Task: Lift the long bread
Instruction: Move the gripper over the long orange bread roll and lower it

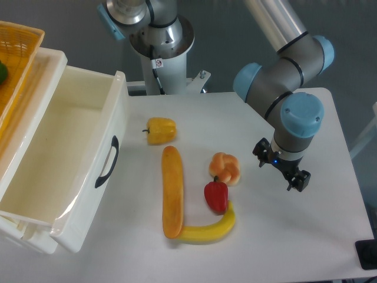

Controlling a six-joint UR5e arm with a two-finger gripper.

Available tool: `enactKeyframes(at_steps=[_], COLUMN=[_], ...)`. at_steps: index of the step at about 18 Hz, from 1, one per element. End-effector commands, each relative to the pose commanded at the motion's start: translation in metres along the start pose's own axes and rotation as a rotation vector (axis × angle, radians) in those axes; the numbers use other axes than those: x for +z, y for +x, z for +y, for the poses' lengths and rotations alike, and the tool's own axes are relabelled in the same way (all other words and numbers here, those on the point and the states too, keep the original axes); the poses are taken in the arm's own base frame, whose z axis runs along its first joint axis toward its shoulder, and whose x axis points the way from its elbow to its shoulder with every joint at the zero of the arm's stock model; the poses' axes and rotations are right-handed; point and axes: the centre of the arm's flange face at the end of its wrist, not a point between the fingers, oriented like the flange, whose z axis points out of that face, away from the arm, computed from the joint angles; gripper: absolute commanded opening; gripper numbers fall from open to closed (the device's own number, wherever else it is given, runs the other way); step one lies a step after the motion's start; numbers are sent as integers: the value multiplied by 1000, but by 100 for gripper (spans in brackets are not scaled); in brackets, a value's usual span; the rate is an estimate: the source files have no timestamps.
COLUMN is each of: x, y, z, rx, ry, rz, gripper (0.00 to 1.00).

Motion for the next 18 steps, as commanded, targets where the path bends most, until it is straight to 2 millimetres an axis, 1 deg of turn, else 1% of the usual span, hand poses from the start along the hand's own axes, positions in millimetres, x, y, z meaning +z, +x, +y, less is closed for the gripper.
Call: enactKeyframes(at_steps=[3, 4, 5, 7, 8, 10, 11, 12, 14, 16, 18], x=[-3, -5, -6, -10, -13, -20, -24, -26, -23, -25, -31], y=[-1, 0, 3, 10, 13, 19, 25, 32, 45, 61, 70], z=[0, -2, -8, -22, -26, -36, -46, -62, -86, -112, -128], rx=[-34, -71, -110, -260, -350, -448, -444, -427, -441, -456, -489], ry=[10, 12, 17, 74, 119, 181, 186, 188, 180, 175, 183], rz=[-5, -8, -7, 6, 21, 42, 41, 41, 58, 67, 70], gripper=[100, 100, 100, 100, 100, 100, 100, 100, 100, 100, 100])
